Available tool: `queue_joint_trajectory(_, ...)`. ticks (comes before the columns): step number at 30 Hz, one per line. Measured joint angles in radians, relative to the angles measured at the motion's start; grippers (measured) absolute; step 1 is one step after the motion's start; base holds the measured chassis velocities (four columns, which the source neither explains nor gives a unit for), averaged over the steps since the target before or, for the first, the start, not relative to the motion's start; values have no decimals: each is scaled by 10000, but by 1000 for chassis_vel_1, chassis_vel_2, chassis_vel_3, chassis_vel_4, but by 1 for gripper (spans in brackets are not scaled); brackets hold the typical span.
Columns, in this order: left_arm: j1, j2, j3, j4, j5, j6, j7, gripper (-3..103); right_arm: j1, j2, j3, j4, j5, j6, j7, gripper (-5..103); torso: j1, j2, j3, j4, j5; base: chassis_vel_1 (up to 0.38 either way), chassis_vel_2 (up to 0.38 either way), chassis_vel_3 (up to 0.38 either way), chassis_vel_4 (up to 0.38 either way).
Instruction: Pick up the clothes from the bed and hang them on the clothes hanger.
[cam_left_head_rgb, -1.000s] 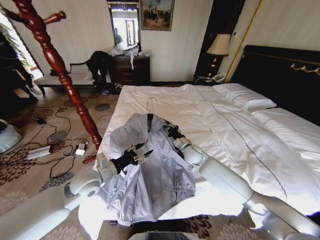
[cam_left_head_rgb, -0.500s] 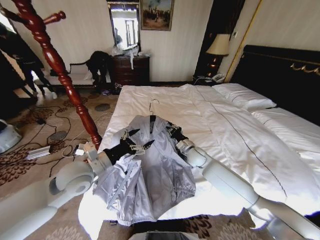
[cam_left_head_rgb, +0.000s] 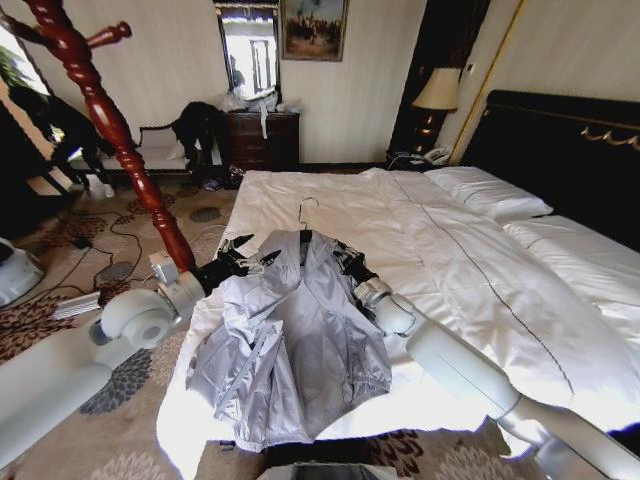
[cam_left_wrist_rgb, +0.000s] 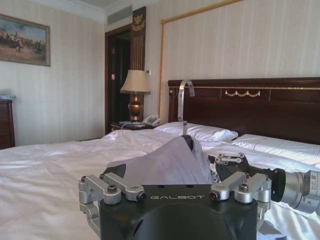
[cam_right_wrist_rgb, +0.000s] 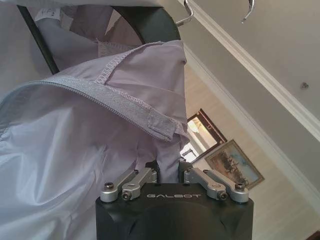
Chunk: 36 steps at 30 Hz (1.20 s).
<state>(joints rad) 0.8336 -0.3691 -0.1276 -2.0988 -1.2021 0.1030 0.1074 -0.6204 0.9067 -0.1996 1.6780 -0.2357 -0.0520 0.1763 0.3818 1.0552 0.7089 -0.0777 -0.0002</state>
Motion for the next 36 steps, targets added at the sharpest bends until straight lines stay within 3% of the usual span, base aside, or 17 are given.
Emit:
queue_joint_trajectory(5, -351, 31, 187, 378, -175, 76, 328, 100, -154, 2, 127, -3, -503, 355, 58, 19, 0, 0, 0, -4, 2, 0, 0, 0, 0)
queue_joint_trajectory(13, -556, -186, 480, 609, -167, 104, 401, 100, -78, -9, 127, 54, -494, 411, 74, 19, 0, 0, 0, -3, 2, 0, 0, 0, 0)
queue_joint_trajectory(22, 1066, -184, -738, 88, 96, -248, 228, 100, -186, 135, 290, -288, -527, 470, 150, 19, 0, 0, 0, 0, 2, 0, 0, 0, 0)
queue_joint_trajectory(30, 1171, -222, -897, -89, 314, -297, 73, 100, -63, 173, 465, -88, -813, 621, 190, 18, 0, 0, 0, -2, 2, 0, 0, 0, 0)
queue_joint_trajectory(36, 504, -210, -843, -200, -481, -151, -164, 100, 254, 49, 543, 42, -958, 754, 268, 18, 0, -1, 0, -4, 3, 0, 0, 0, 0)
